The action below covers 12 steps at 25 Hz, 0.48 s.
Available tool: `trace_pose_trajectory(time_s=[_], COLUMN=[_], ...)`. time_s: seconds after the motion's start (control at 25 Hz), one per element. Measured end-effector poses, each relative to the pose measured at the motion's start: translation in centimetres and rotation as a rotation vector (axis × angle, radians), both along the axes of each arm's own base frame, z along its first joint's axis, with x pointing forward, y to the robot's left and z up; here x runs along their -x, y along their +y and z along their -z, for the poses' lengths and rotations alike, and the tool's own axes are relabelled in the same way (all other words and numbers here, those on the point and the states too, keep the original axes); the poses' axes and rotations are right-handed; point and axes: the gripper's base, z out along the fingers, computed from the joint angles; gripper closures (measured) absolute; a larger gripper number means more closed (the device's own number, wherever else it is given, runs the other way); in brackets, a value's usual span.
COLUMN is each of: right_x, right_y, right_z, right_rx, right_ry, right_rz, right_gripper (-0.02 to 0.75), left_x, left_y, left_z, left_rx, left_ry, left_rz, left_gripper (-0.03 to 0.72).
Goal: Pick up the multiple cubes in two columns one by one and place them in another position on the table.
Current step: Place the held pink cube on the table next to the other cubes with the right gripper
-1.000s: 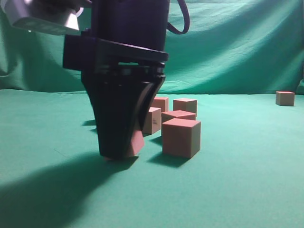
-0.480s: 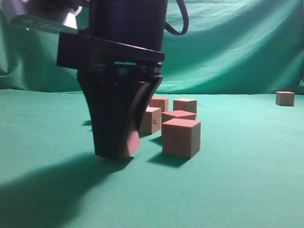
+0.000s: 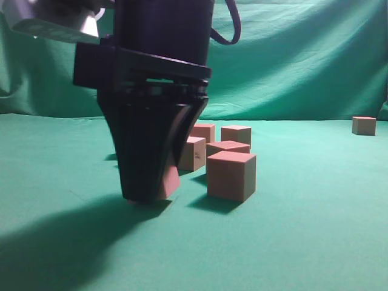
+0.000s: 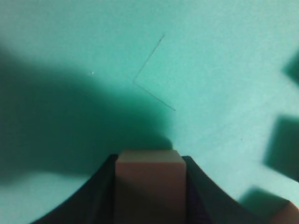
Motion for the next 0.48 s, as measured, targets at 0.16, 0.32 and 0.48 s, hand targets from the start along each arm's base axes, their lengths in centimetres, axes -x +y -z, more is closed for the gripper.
trace_pose_trajectory(time_s=[0.16,0.32,0.48], right_x=[0.01,0.03,0.04], right_y=[-0.01,-0.02,-0.02], right_z=[0.00,0.00,0.00], right_rx=[0.002,0.003,0.002], right_ry=[0.001,0.003,0.004], right_rz=[0.000,0.000,0.001], right_gripper=[0.337,0.204,0.194], left_x=[0.00,0.00,0.00], left_y=[0.00,0.00,0.00], left_z=[0.00,0.00,0.00], left_rx=[0.000,0.000,0.000], left_ry=[0.000,0.000,0.000], left_rz=[0.000,0.000,0.000], left_gripper=[0.688,0.688,0.688])
